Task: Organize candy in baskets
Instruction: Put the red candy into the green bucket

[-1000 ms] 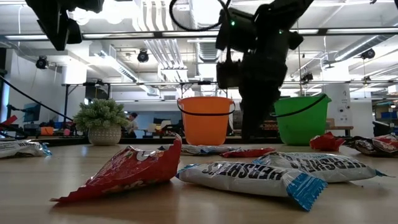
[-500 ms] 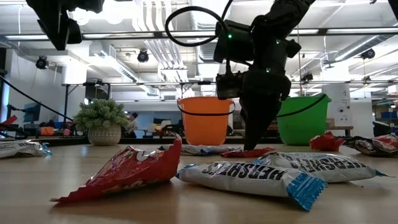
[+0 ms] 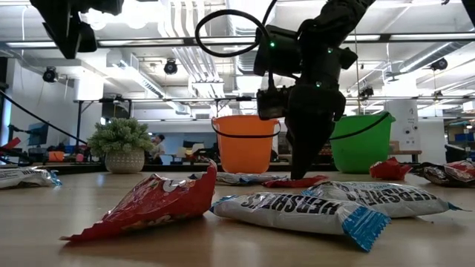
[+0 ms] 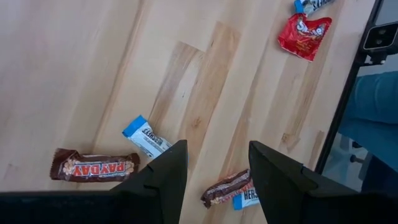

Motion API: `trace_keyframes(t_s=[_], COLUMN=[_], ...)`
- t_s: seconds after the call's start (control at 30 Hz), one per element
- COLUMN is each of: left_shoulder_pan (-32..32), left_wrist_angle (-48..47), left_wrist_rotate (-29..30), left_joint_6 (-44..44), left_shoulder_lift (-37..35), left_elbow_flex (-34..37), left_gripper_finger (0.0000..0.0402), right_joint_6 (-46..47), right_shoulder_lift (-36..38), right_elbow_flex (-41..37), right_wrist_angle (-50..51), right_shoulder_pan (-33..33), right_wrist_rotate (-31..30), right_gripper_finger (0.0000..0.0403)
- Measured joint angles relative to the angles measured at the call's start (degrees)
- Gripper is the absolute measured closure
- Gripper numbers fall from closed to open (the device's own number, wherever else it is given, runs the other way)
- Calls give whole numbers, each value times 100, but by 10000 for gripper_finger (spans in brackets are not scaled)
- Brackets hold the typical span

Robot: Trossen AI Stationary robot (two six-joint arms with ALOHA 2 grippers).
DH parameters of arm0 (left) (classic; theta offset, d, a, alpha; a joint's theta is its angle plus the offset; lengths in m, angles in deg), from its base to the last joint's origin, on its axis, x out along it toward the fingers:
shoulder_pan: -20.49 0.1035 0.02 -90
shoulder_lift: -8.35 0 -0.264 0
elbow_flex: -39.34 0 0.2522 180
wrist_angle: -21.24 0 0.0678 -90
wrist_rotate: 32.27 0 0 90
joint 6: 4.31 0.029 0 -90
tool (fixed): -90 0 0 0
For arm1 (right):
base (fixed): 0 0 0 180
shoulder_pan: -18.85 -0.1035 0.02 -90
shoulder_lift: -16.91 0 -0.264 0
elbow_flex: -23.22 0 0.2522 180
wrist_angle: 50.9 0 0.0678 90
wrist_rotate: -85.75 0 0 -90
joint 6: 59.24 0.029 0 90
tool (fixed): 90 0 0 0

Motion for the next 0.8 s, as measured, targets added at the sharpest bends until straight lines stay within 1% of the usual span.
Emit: trace_keyframes(t_s=[0.23,0.33,0.47,0.6,0.8], left_shoulder_pan=[-2,-1,-1,-2,-2], left_wrist_angle=[-2,-3,-2,-4,-2], left_wrist_rotate=[-31,-32,-195,-201,-205], left_joint_6=[0,0,16,42,44], left_shoulder_lift=[0,0,0,0,0], left_elbow_flex=[0,0,0,0,0], left_gripper_finger=[248,248,248,248,248], right_joint_6=[75,228,451,455,521], right_shoulder_lift=[-128,-124,-74,-65,-65], right_elbow_flex=[3,1,63,335,517], right_wrist_angle=[-46,-46,68,475,712], right_shoulder_pan=[17,24,26,24,22], right_wrist_rotate=[4,0,5,46,39], right_gripper_finger=[253,252,238,218,190])
